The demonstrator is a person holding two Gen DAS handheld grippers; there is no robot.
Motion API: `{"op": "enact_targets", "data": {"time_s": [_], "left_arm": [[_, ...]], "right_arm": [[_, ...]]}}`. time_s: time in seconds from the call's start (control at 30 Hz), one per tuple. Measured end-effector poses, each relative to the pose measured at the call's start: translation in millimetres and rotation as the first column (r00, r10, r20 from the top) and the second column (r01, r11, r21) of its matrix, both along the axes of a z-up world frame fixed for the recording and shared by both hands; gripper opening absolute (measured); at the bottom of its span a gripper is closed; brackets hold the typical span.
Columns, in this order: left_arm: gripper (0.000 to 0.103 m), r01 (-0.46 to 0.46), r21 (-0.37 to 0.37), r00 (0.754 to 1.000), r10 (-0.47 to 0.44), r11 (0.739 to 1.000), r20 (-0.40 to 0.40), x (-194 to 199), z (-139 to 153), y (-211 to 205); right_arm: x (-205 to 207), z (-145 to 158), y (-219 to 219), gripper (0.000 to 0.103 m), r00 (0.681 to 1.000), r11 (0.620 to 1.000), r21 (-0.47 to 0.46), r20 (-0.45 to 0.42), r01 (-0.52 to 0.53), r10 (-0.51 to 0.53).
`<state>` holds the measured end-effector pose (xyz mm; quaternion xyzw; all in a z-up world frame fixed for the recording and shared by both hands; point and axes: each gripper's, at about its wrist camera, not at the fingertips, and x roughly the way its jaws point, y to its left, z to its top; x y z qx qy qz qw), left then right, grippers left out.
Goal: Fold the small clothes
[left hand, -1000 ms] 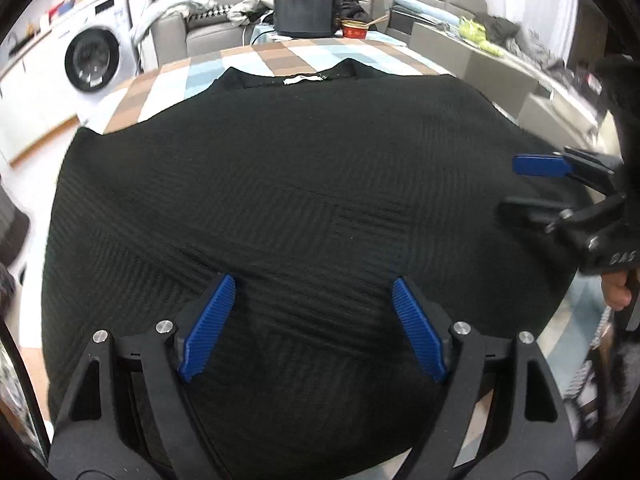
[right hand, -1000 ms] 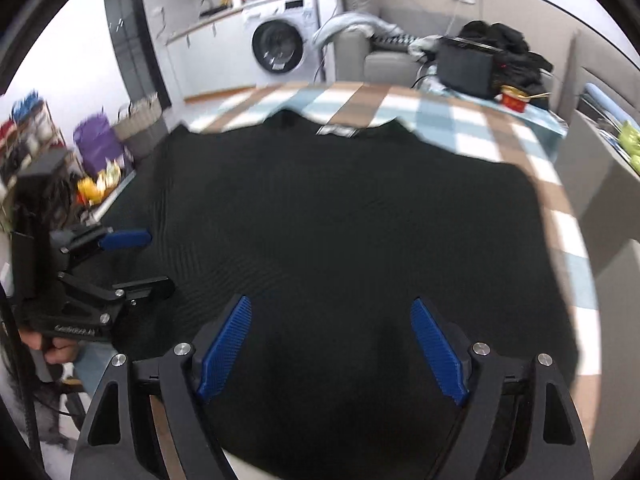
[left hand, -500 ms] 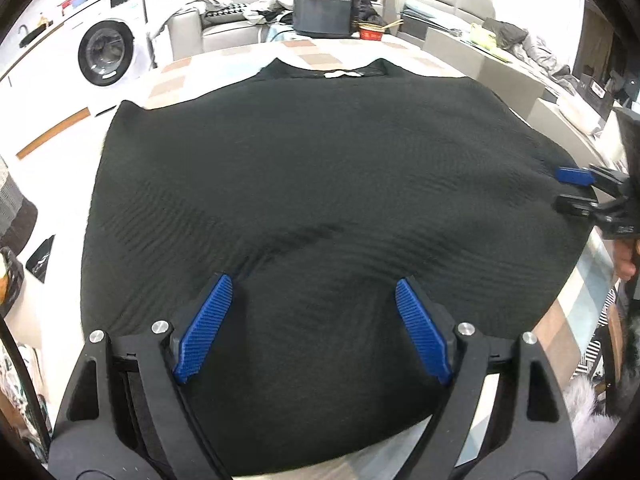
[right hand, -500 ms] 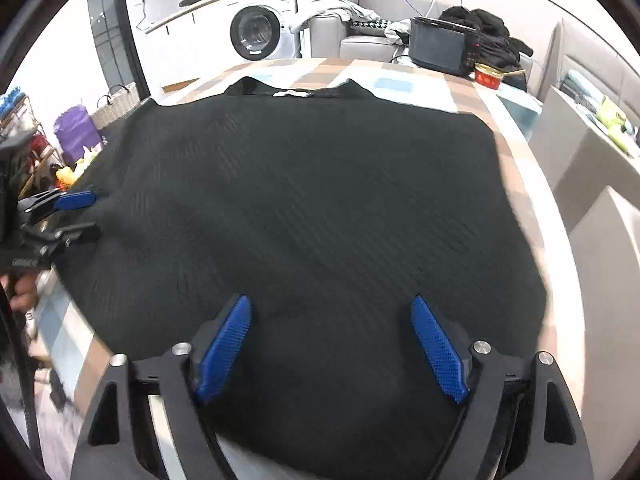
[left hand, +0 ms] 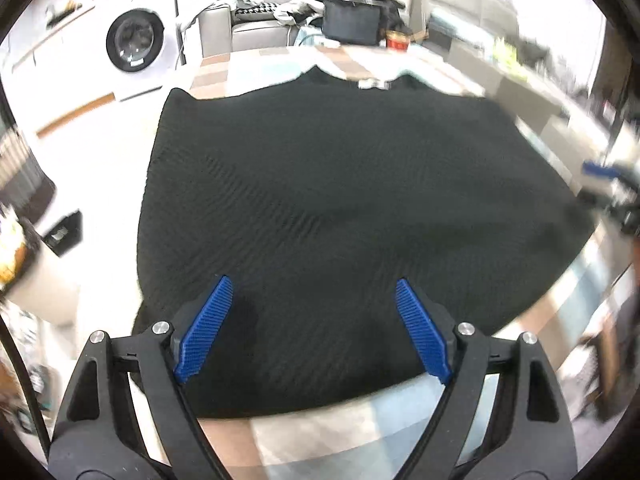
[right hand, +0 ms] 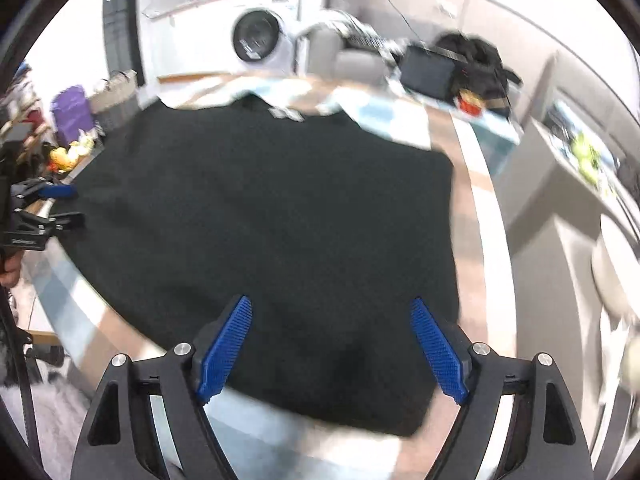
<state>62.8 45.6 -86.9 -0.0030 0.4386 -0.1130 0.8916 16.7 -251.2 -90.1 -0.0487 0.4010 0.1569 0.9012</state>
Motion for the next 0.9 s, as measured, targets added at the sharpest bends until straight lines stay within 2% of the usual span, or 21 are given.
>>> {"op": "enact_targets", "data": {"time_s": [0.1,0.2,0.33,0.47,0.6,0.67,0.83,0.87,0.9], "left_arm": [[0.082,-0.046,-0.040,0.999,0.047,0.998,0.018,13.7,8.9,2.9],[0.082,-0.052,-0.069,0.998,0.053,0.996,0.014,35.2,11.1,-3.1],[0.082,-0.020,-0.005,1.000,0.020,1.000,0.008,66.1,5.5,-33.7],[0.082,0.067,0.009,0.998,-0.067,0.998,-0.022,91.4,-3.8,-67.4],[0.082,0.120,0.078,0.990,-0.114,0.990,-0.077,95.6,-19.1,-89.1],[0.086,0.137,0.121,0.990,-0.132,0.983,-0.043,90.9,-21.0,-95.5],[0.086,0.080,0.111,0.995,-0.074,0.991,-0.061,95.8,-21.8,-71.7],[0.088,0.066,0.107,0.996,-0.059,0.992,-0.063,97.3,-21.9,-64.2],[0.095,0.058,0.098,0.996,-0.052,0.993,-0.066,98.0,-21.9,-57.1]], "right_arm": [[16.7,3.9,14.9,0.085,1.000,0.999,0.033,-0.006,-0.015,0.016],[37.1,4.7,31.1,0.084,0.999,0.996,0.072,-0.007,-0.045,0.045],[76.2,-3.9,55.8,0.085,0.996,0.992,0.112,-0.065,-0.060,0.068],[109.7,-19.1,82.0,0.085,0.989,0.990,0.098,-0.103,-0.098,0.108],[125.9,-37.8,96.2,0.085,0.977,0.988,0.059,-0.146,-0.145,0.152],[129.5,-47.5,96.9,0.084,0.977,0.988,-0.017,-0.151,-0.155,0.150],[126.9,-51.7,58.4,0.088,0.978,0.992,0.004,-0.167,-0.128,0.127],[127.9,-53.4,50.0,0.088,0.976,0.992,0.027,-0.175,-0.126,0.129],[127.0,-54.1,42.3,0.088,0.976,0.992,0.031,-0.178,-0.123,0.127]]}}
